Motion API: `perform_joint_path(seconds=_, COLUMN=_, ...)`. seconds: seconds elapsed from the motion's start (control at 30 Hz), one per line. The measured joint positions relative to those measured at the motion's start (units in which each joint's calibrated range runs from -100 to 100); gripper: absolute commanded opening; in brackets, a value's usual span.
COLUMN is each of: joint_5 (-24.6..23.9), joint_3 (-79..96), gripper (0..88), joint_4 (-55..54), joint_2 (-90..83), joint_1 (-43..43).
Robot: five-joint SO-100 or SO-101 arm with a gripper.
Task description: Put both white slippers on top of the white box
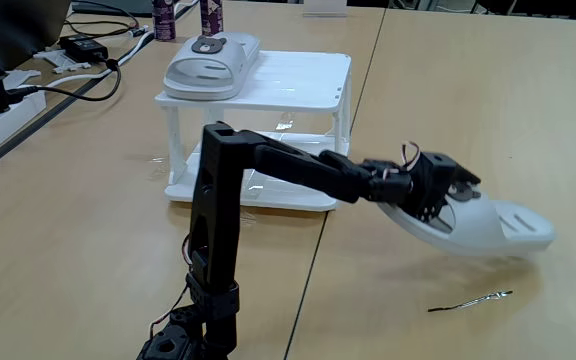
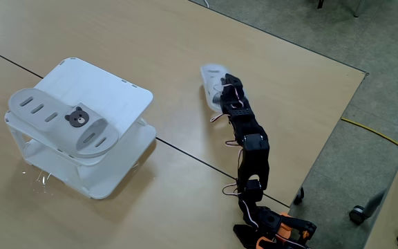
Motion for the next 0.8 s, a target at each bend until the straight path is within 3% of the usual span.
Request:
perform_joint_path(seconds=0.33, joint_5=0.00, joint_3=0.00, gripper=0.8, joint_4=1.89, joint_2=-20.78, joint_1=-0.82)
perform_joint_path(seconds=0.8, joint_5=0.00, joint_3=-3.59, gripper=0.8, joint_4=1.89, joint_2=-25.90, joint_1=-26.07)
